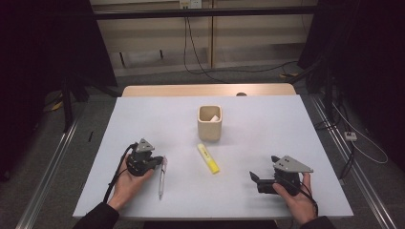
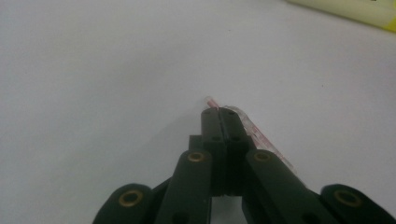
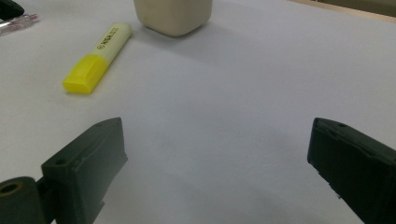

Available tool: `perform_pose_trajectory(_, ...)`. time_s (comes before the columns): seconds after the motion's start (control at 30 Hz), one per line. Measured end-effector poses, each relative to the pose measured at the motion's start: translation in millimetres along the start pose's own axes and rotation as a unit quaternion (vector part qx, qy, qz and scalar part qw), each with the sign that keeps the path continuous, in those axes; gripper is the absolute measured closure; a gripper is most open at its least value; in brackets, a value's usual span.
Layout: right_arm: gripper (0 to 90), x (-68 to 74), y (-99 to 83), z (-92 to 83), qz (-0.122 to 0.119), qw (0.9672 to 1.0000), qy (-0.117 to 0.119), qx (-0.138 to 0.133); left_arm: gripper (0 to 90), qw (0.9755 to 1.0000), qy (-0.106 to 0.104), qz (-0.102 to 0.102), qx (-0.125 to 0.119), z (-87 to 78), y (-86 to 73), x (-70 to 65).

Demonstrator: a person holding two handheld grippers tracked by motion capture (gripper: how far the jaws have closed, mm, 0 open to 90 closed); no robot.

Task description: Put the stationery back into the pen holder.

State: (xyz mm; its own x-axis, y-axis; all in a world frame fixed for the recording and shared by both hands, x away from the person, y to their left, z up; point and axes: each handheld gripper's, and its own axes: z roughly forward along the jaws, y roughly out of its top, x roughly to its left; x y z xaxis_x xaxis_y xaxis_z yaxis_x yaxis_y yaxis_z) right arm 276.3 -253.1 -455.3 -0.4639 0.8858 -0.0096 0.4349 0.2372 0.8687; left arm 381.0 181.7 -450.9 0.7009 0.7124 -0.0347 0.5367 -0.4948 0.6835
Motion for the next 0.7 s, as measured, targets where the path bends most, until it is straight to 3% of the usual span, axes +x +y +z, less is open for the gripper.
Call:
perform_pose_trajectory(0.27, 4.0, -0.3, 0.0, 0.1, 0.0, 1.0, 0.0, 0.0, 90.0, 0.9998, -0.005, 0.017, 0.003, 6.7, 6.7, -3.8)
perform_pose_trajectory(0.4, 4.0, -0.2, -0.1, 0.0, 0.0, 1.0, 0.001, 0.0, 90.0, 0.9999, -0.012, 0.011, 0.002, 8.4, 8.2, -4.6)
perform_pose_trajectory(0.47, 4.0, -0.2, 0.0, 0.0, 0.001, 1.0, 0.001, -0.001, 90.0, 0.9997, -0.022, -0.001, -0.002, 9.8, 8.2, -4.8)
perform_pose_trajectory(0.63, 4.0, 0.2, 0.0, 0.0, 0.001, 1.0, 0.001, 0.0, 90.0, 0.9997, -0.019, 0.013, 0.003, 12.6, 12.0, -8.7)
perform_pose_trajectory(0.7, 4.0, 0.3, 0.0, -0.1, -0.001, 1.0, 0.002, 0.0, 90.0, 0.9997, -0.022, 0.008, 0.001, 13.3, 12.6, -9.6)
